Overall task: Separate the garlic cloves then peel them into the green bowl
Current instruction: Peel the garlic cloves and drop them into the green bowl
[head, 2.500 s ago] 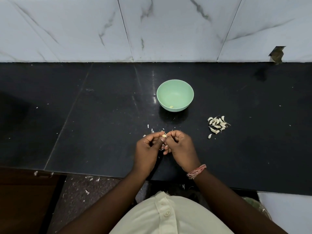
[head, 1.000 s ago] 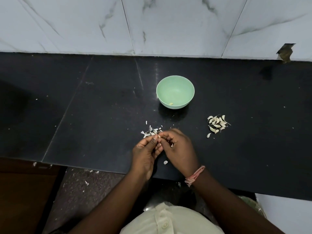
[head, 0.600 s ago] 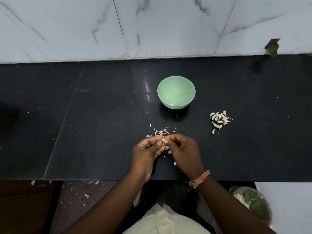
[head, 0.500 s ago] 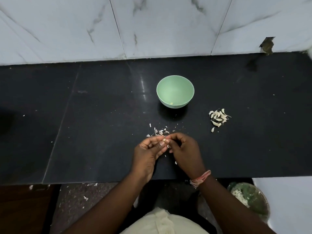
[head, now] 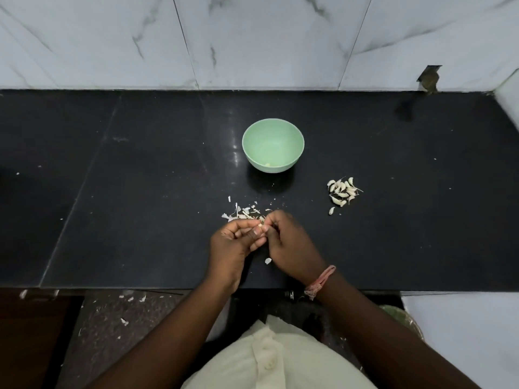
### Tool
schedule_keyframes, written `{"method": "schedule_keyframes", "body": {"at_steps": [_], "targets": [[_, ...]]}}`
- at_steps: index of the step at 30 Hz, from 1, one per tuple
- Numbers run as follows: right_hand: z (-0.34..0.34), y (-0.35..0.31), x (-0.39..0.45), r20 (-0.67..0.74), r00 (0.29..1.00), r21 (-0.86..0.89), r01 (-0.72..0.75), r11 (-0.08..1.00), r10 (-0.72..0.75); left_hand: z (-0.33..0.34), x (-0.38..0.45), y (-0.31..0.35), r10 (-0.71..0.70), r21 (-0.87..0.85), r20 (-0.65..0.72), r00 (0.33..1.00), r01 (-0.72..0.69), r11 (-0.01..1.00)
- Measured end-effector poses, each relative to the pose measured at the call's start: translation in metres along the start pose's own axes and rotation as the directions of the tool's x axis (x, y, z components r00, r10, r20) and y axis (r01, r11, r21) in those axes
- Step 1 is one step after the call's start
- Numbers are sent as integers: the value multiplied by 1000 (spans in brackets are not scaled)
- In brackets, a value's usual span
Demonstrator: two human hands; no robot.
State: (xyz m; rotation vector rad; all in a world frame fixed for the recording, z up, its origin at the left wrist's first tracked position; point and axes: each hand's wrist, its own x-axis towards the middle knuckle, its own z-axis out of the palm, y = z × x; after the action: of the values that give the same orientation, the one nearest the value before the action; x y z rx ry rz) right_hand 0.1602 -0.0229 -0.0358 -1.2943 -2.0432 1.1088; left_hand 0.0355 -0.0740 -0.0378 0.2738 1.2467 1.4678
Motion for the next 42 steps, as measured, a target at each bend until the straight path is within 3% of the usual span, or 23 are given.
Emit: {"method": "schedule_keyframes", "body": {"at_steps": [16, 29, 36, 39, 42], "targets": [[9, -8, -4, -29, 999, -40, 24, 999, -25, 10, -3, 1, 15, 7, -75, 997, -15, 1000], [5, -16, -3, 26, 997, -75, 69, 995, -67, 13, -2, 3, -24, -156, -40, 999, 18, 988], [8, -9, -6, -39, 995, 39, 94, 995, -92, 7, 0, 1, -81, -244, -10, 997, 76, 967], [7, -6, -4, -162, 986, 197, -12, 980, 45, 7, -1, 2, -73, -238, 7, 997, 72, 969], [3, -9, 0, -174, 970, 353, -102, 930, 172, 8, -2, 3, -63, -222, 5, 998, 62, 973]]}}
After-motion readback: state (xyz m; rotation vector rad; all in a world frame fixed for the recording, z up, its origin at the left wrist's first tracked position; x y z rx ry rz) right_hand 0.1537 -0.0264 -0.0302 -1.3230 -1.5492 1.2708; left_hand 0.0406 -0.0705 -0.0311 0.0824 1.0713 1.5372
